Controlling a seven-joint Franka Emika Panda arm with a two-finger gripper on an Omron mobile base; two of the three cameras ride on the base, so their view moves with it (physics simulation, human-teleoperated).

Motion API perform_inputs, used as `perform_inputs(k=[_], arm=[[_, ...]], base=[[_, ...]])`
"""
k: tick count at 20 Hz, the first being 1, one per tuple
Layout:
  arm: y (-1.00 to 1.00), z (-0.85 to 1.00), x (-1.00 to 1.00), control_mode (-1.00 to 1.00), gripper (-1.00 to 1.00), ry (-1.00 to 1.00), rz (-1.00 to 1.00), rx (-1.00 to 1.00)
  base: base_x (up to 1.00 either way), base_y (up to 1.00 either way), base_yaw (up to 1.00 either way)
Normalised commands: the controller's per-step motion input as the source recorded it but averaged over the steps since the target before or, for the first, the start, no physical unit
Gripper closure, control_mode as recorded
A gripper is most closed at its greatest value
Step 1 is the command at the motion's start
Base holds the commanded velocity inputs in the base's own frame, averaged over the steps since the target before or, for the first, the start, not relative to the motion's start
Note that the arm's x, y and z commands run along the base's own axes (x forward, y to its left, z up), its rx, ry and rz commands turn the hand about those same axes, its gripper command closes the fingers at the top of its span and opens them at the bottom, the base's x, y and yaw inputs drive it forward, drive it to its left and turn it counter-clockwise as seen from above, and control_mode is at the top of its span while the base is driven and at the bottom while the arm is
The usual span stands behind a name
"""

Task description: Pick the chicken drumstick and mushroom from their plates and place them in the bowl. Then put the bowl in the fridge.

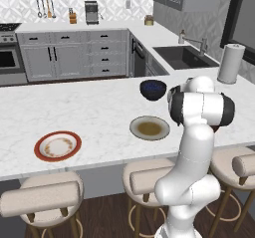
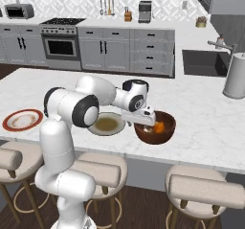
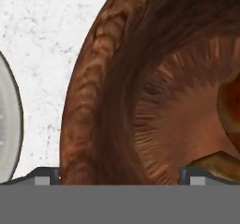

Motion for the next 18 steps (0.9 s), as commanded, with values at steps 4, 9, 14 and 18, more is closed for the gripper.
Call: perform_inputs(k=[4,9,14,18], arm=[[0.01,-0.07,0.0,-1.0,1.0,0.0,0.0,0.0],[0.0,0.0,0.0,-1.0,1.0,0.0,0.0,0.0],[0.0,0.0,-0.07,-1.0,1.0,0.0,0.0,0.0],[0.0,0.31,-0.44,-1.0,1.0,0.0,-0.01,-0.01]], base=[[0.0,0.0,0.0],[0.0,0.0,0.0],[0.0,0.0,0.0],[0.0,0.0,0.0]])
